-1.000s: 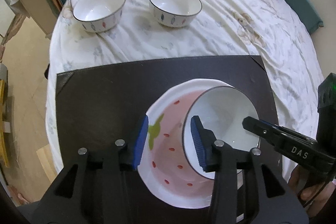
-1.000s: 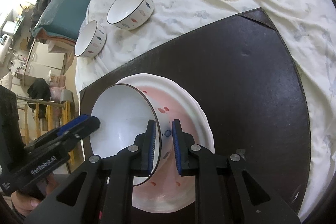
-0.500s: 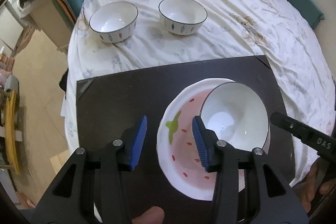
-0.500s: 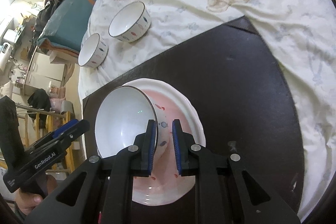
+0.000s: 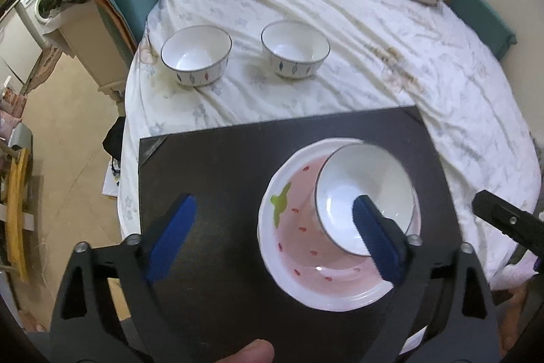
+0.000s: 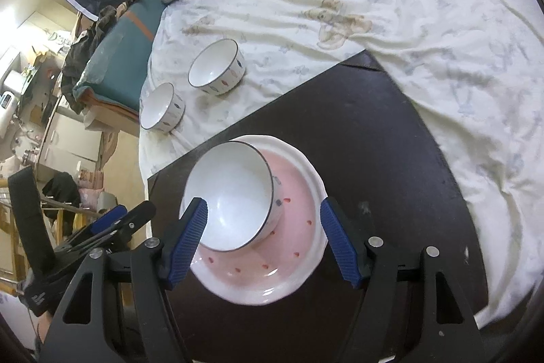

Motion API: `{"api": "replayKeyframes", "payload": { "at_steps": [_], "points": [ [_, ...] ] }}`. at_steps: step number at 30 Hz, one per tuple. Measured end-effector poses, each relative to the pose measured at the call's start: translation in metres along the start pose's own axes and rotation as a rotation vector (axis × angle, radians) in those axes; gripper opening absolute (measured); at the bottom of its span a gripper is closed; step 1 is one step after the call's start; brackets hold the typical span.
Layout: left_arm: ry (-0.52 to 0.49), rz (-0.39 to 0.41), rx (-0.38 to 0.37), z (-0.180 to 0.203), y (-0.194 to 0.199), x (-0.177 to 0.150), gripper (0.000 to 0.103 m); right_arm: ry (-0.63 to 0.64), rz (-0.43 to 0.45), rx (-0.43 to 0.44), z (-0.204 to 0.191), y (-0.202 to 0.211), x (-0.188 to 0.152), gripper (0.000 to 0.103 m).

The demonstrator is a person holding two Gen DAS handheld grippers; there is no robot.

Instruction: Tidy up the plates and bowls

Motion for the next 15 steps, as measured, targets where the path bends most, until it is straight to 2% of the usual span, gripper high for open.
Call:
{"api": "replayKeyframes", "payload": {
  "at_steps": [3, 7, 10, 15],
  "points": [
    [0.019, 0.035, 0.005, 0.000, 0.007, 0.004, 0.095, 0.011, 0.018, 0.000, -0.009, 0.016, 0.006, 0.073],
    [0.003, 0.067, 0.032, 0.001, 0.011, 0.008, 0.095, 0.037, 0.076, -0.007, -0.018, 0.034, 0.017, 0.089],
    [0.028, 0.078, 0.026, -0.003, 0.015, 0.011, 0.095, 0.062, 0.077, 0.010, -0.022, 0.037, 0.026, 0.089],
    [0.053, 0.077, 0.039, -0.012, 0.015, 0.022, 0.095, 0.094, 0.043, -0.011, -0.024, 0.024, 0.040, 0.089]
  ]
}}
Point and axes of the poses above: each gripper's, at about its wrist camera, not at the fingertips, and y roughly against the way its jaws point, z to its right, x to its top, the point moved 2 cm from there along -y, roughly the way its jaws point, and after that the axes turned 4 degrees about -z, right-handed, at the moved point
